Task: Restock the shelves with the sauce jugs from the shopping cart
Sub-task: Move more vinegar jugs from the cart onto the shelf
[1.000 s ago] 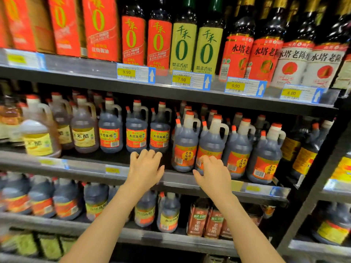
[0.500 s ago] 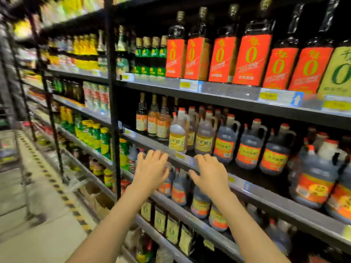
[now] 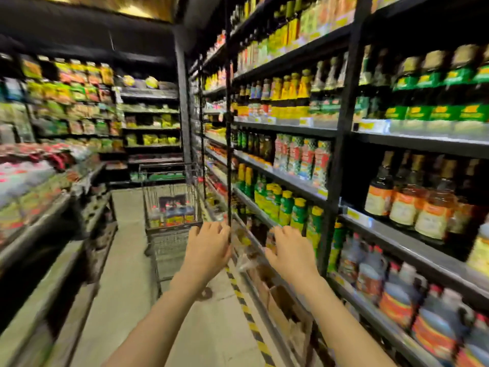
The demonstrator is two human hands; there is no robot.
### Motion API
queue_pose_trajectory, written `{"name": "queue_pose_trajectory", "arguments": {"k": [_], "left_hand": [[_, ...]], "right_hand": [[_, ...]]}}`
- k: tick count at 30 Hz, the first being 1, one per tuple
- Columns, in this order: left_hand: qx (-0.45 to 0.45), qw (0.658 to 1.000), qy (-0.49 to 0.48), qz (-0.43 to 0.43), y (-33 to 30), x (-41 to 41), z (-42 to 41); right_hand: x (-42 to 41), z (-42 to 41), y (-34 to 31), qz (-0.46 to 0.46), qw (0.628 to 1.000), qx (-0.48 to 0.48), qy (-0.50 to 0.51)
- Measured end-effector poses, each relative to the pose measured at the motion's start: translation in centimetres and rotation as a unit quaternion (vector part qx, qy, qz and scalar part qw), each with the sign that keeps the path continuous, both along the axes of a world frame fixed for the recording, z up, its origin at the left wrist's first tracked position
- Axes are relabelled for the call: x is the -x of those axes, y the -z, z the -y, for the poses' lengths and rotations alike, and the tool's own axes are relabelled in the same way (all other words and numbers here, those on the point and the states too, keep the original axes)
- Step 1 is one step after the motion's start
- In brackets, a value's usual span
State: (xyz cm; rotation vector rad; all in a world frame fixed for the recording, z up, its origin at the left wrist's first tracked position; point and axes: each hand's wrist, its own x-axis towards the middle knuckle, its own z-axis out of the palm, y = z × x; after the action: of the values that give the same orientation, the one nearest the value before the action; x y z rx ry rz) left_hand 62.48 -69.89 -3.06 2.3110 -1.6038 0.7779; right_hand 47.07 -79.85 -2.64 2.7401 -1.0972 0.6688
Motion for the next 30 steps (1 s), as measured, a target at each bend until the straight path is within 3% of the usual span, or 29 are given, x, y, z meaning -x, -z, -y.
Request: {"name": "queue_pose_trajectory", "arguments": {"k": [12,30], "left_hand": [[0.009,0.99,-0.139,-0.013,3.3,-18.3,1.8],[-0.031,0.972,-0.213,-0.092,5.3,-42.1,21.9]], "right_hand": [[-20.6,6.4,3.1,-0.023,0.994,-0.043,-0.095],[-46.9,28.0,5.2,-0.051,0.982,-0.081,-0.162]]}}
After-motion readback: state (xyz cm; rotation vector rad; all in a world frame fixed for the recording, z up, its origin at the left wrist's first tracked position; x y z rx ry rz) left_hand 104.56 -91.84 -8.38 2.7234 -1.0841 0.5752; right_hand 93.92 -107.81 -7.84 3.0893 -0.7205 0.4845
